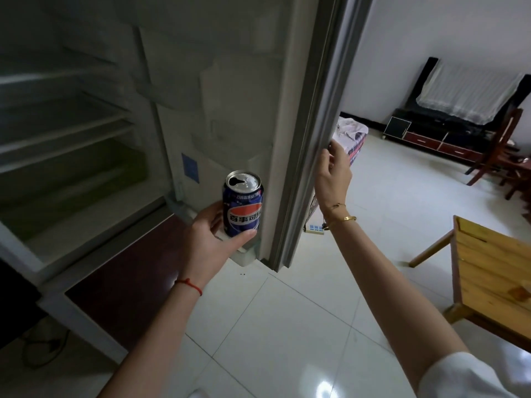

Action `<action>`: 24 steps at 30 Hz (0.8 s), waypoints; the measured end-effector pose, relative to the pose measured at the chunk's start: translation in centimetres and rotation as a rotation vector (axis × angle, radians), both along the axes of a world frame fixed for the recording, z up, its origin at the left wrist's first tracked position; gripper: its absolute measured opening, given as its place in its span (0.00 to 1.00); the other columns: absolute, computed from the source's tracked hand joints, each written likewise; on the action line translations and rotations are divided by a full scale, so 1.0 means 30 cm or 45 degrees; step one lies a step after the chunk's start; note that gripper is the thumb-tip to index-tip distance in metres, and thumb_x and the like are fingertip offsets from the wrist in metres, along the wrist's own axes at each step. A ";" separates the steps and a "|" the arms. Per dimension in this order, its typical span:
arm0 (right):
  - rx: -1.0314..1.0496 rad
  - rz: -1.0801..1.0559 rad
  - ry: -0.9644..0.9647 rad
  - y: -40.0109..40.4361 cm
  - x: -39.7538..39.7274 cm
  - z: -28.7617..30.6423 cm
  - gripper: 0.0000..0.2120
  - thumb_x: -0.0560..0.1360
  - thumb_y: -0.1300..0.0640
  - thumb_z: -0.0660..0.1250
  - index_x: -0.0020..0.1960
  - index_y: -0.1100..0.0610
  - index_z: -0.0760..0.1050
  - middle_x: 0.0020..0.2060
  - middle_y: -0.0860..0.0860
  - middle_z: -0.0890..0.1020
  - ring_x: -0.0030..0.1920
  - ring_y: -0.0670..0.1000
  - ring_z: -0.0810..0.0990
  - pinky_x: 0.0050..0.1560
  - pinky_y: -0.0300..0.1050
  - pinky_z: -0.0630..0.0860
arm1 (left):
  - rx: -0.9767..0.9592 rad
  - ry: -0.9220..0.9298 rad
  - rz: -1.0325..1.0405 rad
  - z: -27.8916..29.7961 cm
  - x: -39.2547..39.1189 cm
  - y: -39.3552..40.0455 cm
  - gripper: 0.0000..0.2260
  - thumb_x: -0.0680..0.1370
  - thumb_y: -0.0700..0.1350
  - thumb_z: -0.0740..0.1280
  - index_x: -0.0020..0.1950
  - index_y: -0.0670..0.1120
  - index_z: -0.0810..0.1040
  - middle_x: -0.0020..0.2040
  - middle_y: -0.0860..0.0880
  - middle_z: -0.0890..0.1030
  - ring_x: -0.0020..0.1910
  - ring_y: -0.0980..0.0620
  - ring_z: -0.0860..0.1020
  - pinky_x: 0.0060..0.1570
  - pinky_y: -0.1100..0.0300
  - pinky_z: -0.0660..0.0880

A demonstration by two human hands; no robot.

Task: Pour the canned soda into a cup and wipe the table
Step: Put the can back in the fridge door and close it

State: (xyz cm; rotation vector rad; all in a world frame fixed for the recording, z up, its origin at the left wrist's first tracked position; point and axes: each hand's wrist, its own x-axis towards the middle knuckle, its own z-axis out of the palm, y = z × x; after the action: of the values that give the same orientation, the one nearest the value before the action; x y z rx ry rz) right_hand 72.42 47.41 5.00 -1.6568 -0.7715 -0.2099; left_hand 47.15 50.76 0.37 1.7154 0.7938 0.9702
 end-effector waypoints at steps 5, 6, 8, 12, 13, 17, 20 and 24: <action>-0.074 -0.004 0.139 0.041 0.134 -0.007 0.15 0.82 0.54 0.55 0.57 0.61 0.77 0.51 0.56 0.82 0.48 0.47 0.74 0.55 0.45 0.72 | 0.023 0.009 0.044 0.053 0.091 0.017 0.23 0.65 0.45 0.81 0.56 0.53 0.78 0.52 0.59 0.82 0.50 0.66 0.80 0.50 0.70 0.76; -0.072 -0.012 0.169 0.054 0.150 -0.011 0.16 0.82 0.53 0.55 0.56 0.61 0.77 0.51 0.57 0.82 0.47 0.48 0.74 0.55 0.49 0.73 | 0.029 0.021 0.061 0.064 0.106 0.028 0.23 0.64 0.47 0.81 0.56 0.53 0.79 0.52 0.58 0.83 0.51 0.64 0.80 0.50 0.67 0.77; -0.062 -0.029 0.201 0.076 0.174 -0.014 0.16 0.82 0.51 0.54 0.53 0.59 0.77 0.49 0.57 0.82 0.46 0.50 0.75 0.53 0.53 0.74 | 0.056 0.044 0.094 0.093 0.132 0.052 0.24 0.64 0.49 0.81 0.57 0.53 0.79 0.52 0.57 0.83 0.51 0.61 0.80 0.50 0.64 0.76; -0.065 -0.052 0.222 0.109 0.219 -0.015 0.17 0.81 0.50 0.53 0.50 0.58 0.76 0.46 0.55 0.81 0.46 0.51 0.75 0.53 0.53 0.73 | 0.148 0.067 0.138 0.175 0.176 0.105 0.23 0.65 0.50 0.81 0.56 0.55 0.77 0.50 0.59 0.81 0.50 0.64 0.78 0.47 0.67 0.74; -0.065 -0.054 0.228 0.114 0.228 -0.016 0.17 0.81 0.49 0.52 0.49 0.57 0.76 0.44 0.53 0.80 0.45 0.51 0.74 0.52 0.54 0.73 | 0.166 0.072 0.145 0.195 0.186 0.119 0.23 0.65 0.50 0.81 0.56 0.55 0.76 0.49 0.60 0.80 0.49 0.64 0.78 0.46 0.66 0.73; -0.069 -0.076 0.227 0.126 0.249 -0.012 0.13 0.81 0.50 0.53 0.45 0.53 0.72 0.41 0.50 0.77 0.43 0.51 0.74 0.50 0.52 0.73 | 0.259 0.095 0.144 0.270 0.222 0.189 0.23 0.65 0.50 0.81 0.56 0.52 0.77 0.49 0.57 0.81 0.48 0.64 0.78 0.47 0.64 0.75; -0.035 -0.071 0.229 0.129 0.265 -0.017 0.12 0.82 0.52 0.54 0.43 0.53 0.70 0.40 0.50 0.76 0.41 0.50 0.73 0.47 0.48 0.70 | 0.298 0.111 0.110 0.325 0.250 0.258 0.24 0.65 0.48 0.81 0.58 0.50 0.77 0.52 0.53 0.82 0.50 0.57 0.80 0.52 0.59 0.77; -0.018 -0.063 0.248 0.137 0.280 -0.022 0.14 0.82 0.53 0.54 0.45 0.57 0.74 0.40 0.50 0.77 0.41 0.51 0.73 0.45 0.46 0.68 | 0.335 0.185 0.001 0.389 0.298 0.350 0.25 0.66 0.46 0.81 0.58 0.50 0.75 0.52 0.53 0.80 0.51 0.56 0.79 0.55 0.59 0.74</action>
State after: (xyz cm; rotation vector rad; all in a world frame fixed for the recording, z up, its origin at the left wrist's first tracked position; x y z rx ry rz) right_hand 80.82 51.52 4.34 -1.6828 -0.5871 -0.0761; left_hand 56.11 61.27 12.04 2.0312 0.7861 0.9936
